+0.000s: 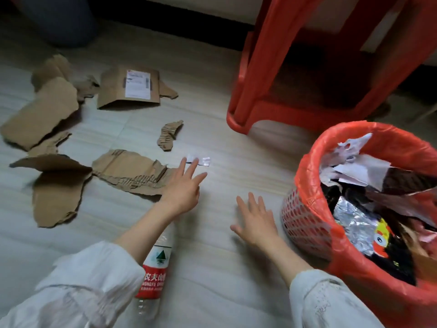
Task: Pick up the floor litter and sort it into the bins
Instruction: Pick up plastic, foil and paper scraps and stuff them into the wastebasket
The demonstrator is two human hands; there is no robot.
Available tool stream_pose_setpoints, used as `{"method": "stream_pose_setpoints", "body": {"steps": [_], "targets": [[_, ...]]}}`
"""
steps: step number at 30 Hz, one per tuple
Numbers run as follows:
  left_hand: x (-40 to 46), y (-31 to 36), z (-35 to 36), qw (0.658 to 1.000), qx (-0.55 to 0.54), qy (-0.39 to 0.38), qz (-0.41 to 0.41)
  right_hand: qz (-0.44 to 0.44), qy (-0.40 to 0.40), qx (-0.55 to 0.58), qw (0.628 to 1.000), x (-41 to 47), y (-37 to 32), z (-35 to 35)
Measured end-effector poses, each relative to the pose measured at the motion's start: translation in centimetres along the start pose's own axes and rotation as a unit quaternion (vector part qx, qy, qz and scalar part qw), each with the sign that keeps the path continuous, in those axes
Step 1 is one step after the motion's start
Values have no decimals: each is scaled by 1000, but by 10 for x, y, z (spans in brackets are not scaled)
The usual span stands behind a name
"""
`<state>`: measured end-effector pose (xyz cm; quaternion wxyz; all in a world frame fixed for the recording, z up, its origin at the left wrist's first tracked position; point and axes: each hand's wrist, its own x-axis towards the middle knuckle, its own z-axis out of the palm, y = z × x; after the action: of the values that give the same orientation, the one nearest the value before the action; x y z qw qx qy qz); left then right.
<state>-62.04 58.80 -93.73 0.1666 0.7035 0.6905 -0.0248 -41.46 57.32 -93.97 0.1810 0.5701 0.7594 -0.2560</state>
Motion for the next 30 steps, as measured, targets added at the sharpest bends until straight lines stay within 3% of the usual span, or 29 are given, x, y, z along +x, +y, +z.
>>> {"method": "stream_pose_setpoints", "body": {"steps": [5, 9, 13, 22, 25, 30], "targets": [[53, 4, 12, 999, 7, -33, -1, 13, -66, -38, 997, 14, 24, 17], [76, -9, 33, 995, 4, -72, -70, 8, -79, -41, 996, 20, 22, 27], [76, -4, 41, 999, 35, 12, -20, 28, -82, -38, 995, 26, 22, 26], [75, 7, 37, 990, -129, 35, -51, 34, -86, -35, 995, 34, 20, 23], [58, 14, 41, 982, -177, 8, -62, 45, -96, -30, 994, 37, 17, 25], [7, 32, 34, 947, -299, 36, -110, 70, -93, -13, 993, 38, 19, 25]]}}
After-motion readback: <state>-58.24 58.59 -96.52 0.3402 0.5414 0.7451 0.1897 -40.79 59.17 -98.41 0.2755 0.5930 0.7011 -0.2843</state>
